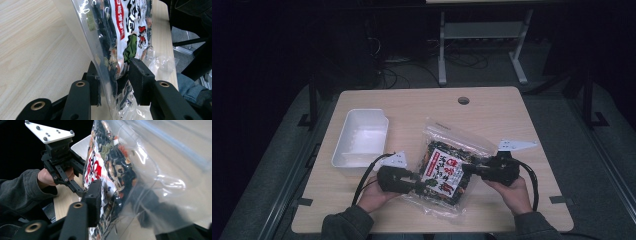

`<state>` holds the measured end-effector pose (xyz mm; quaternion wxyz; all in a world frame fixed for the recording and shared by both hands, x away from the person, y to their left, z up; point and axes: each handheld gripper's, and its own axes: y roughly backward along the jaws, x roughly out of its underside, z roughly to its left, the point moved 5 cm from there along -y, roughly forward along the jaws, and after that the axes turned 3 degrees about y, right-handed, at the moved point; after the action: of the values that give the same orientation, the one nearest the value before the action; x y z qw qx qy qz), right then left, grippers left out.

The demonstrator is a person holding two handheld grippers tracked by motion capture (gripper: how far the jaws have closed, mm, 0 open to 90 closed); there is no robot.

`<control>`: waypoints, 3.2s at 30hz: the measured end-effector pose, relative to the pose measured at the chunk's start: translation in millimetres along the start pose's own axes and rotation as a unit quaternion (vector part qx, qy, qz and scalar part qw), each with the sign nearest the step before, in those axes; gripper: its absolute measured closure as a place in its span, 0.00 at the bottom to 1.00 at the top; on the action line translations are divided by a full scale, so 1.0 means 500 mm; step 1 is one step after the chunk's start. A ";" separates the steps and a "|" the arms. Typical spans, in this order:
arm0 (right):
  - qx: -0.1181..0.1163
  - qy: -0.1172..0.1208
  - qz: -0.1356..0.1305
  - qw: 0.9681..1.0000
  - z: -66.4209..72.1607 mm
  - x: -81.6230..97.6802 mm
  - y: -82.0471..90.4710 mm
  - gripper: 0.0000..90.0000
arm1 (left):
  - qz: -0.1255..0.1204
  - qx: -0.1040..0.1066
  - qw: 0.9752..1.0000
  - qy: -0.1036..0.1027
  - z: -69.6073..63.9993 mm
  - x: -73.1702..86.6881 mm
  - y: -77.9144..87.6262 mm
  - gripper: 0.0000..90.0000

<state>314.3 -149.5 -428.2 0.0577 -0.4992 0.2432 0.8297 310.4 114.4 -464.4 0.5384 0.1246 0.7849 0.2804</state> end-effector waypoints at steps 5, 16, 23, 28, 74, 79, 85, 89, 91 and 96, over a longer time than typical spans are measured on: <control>-0.019 -0.003 -0.007 1.000 0.006 -0.005 -0.002 0.75 | 0.003 -0.002 1.000 0.000 0.001 0.002 -0.002 0.71; -0.055 -0.027 -0.024 0.998 0.026 -0.020 0.004 0.83 | 0.001 -0.019 1.000 -0.006 0.002 0.001 -0.003 0.64; -0.025 -0.006 -0.007 1.000 0.054 -0.044 0.014 0.84 | 0.011 -0.052 0.998 -0.021 -0.001 0.002 -0.002 0.55; -0.002 0.010 -0.008 1.000 0.066 -0.056 0.025 0.84 | 0.020 -0.076 0.996 -0.032 -0.003 0.006 0.000 0.49; 0.126 0.040 -0.067 0.989 0.053 -0.221 0.003 0.84 | 0.052 -0.111 0.992 -0.042 -0.046 0.079 0.088 0.28; 0.120 0.055 -0.075 0.988 0.072 -0.262 -0.035 0.84 | 0.050 -0.113 0.992 -0.039 -0.048 0.086 0.097 0.28; 0.114 0.062 -0.084 0.988 0.085 -0.295 -0.067 0.84 | 0.051 -0.114 0.991 -0.046 -0.054 0.093 0.106 0.28; 0.111 0.065 -0.089 0.988 0.091 -0.315 -0.094 0.84 | 0.053 -0.115 0.991 -0.048 -0.055 0.098 0.112 0.28; 0.110 0.063 -0.096 0.987 0.092 -0.327 -0.112 0.84 | 0.051 -0.113 0.991 -0.048 -0.057 0.101 0.116 0.28; 0.107 0.062 -0.102 0.987 0.093 -0.341 -0.137 0.84 | 0.050 -0.115 0.991 -0.050 -0.060 0.103 0.122 0.27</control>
<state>384.5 -43.1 -288.1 0.1804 -0.5630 0.2816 0.7557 256.5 180.4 -461.7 0.5730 0.1151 0.7124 0.3885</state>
